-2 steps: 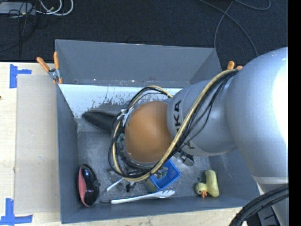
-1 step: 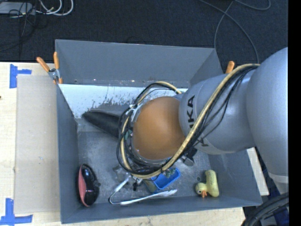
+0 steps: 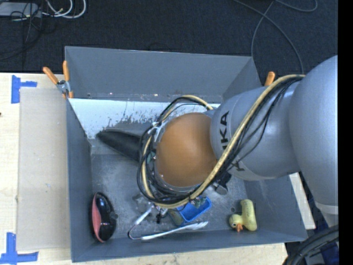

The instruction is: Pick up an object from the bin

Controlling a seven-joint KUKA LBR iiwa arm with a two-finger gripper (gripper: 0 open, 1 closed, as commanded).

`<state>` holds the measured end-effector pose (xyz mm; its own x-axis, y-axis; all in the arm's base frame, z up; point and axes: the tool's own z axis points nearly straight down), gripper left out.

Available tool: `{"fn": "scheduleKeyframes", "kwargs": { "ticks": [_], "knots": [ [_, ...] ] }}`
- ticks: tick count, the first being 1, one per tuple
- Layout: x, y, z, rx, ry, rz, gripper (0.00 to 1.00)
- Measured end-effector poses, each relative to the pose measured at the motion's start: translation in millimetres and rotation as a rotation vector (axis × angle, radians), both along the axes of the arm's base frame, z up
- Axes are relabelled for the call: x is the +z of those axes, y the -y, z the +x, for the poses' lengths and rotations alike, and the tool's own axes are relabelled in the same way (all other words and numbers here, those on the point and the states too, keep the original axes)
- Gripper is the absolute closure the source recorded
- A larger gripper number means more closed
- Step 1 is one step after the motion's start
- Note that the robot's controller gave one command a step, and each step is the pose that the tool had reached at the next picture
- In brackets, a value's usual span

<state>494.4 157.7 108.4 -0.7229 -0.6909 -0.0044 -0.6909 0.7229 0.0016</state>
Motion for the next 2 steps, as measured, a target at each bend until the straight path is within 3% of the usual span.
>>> {"fn": "scheduleKeyframes", "kwargs": {
  "ticks": [1, 2],
  "knots": [
    [62, 9, 3.0, 0.007, -0.004, -0.001, 1.0],
    [107, 3, -10.1, 0.009, -0.005, 0.0, 1.0]
  ]
}}
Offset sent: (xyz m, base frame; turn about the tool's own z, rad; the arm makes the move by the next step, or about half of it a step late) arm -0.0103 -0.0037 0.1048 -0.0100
